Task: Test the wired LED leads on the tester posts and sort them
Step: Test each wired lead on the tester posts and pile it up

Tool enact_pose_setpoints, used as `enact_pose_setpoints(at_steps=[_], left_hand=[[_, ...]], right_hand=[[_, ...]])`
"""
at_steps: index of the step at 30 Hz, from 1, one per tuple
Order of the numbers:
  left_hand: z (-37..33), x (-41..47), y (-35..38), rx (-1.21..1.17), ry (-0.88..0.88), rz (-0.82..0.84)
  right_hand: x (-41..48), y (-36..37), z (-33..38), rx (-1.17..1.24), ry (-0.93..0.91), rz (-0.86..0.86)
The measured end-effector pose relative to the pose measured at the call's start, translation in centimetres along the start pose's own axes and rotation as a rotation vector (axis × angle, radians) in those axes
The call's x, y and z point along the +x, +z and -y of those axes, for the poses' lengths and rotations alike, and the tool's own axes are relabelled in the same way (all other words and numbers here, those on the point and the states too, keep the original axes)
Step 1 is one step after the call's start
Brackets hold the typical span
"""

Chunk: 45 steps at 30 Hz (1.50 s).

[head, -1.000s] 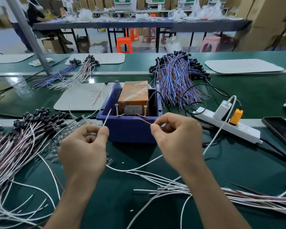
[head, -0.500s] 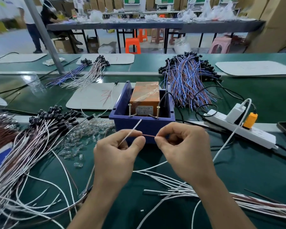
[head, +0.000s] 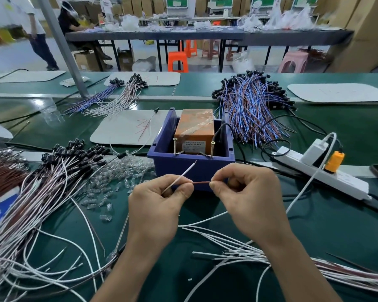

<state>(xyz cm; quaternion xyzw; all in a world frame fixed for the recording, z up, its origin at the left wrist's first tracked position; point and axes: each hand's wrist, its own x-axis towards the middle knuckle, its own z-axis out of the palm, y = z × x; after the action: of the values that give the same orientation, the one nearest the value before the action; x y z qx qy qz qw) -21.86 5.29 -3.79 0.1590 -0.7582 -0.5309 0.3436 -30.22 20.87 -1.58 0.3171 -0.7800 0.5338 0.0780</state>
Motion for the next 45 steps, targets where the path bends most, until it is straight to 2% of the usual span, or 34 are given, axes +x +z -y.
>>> enact_pose_setpoints(at_steps=[19, 22, 25, 27, 45], left_hand=[[0.5, 0.0, 0.2, -0.059, -0.116, -0.065], [0.2, 0.2, 0.0, -0.171, -0.173, -0.079], [0.4, 0.8, -0.3, -0.356, -0.309, -0.105], [0.6, 1.3, -0.4, -0.388, -0.357, -0.121], [1.8, 1.5, -0.3, -0.092, -0.277, -0.077]], right_hand=[[0.0, 0.1, 0.1, -0.045, 0.035, -0.039], [0.2, -0.2, 0.0, -0.041, 0.055, -0.095], [0.6, -0.6, -0.4, -0.046, 0.098, -0.141], [0.7, -0.7, -0.5, -0.054, 0.117, -0.165], [0.9, -1.1, -0.8, -0.073, 0.117, -0.212]])
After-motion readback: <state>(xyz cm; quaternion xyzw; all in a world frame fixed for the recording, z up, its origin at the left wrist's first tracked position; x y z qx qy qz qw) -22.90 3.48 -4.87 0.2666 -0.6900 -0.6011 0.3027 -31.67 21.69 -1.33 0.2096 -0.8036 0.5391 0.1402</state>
